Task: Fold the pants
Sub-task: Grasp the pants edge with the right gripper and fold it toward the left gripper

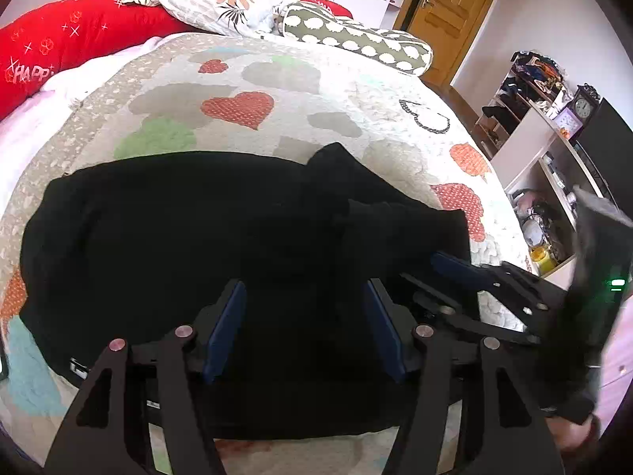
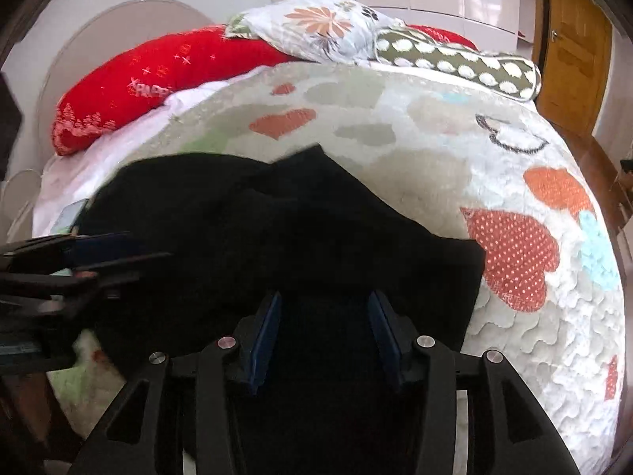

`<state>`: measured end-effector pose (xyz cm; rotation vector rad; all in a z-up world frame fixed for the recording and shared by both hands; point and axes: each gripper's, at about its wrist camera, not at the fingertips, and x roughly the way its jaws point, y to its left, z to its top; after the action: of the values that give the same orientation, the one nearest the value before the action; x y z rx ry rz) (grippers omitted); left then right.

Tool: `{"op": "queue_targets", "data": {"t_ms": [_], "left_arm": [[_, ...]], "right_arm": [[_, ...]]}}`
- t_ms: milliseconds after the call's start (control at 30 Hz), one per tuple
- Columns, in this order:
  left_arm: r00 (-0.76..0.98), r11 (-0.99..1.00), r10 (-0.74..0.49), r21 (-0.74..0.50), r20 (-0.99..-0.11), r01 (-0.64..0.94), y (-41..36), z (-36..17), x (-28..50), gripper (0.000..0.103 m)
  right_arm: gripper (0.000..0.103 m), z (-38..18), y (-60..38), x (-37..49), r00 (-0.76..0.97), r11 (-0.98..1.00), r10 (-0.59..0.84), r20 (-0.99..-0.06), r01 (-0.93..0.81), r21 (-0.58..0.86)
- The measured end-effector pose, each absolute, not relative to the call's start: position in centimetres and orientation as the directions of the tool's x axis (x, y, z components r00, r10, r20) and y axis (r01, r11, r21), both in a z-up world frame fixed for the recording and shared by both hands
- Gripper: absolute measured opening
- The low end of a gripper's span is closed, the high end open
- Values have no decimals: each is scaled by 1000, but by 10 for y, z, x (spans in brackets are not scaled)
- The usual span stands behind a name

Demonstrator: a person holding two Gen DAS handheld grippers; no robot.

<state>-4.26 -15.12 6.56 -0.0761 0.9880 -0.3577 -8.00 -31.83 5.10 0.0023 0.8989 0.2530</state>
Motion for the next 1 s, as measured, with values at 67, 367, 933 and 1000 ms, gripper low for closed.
{"op": "queue_targets", "data": {"t_ms": [67,367,933,1000], "left_arm": [[508,942,-325,-222,-798,253,-146,66,-42,63],[521,944,-328,-258,-788,203,-127,68,-39,76],[582,965,-251,-245,-773,90,-73,85,-45,83],[576,965,-248,-250,-779,77,-67,83,-44,83]], "right_arm": [[49,56,-317,-85,607,969,228,-761,-219,115],[52,60,-308,-83,593,966,229,-772,-235,106],[65,94,-247,-41,591,915,362,-721,-374,153],[65,94,-241,-38,585,910,368,-723,-385,151]]}}
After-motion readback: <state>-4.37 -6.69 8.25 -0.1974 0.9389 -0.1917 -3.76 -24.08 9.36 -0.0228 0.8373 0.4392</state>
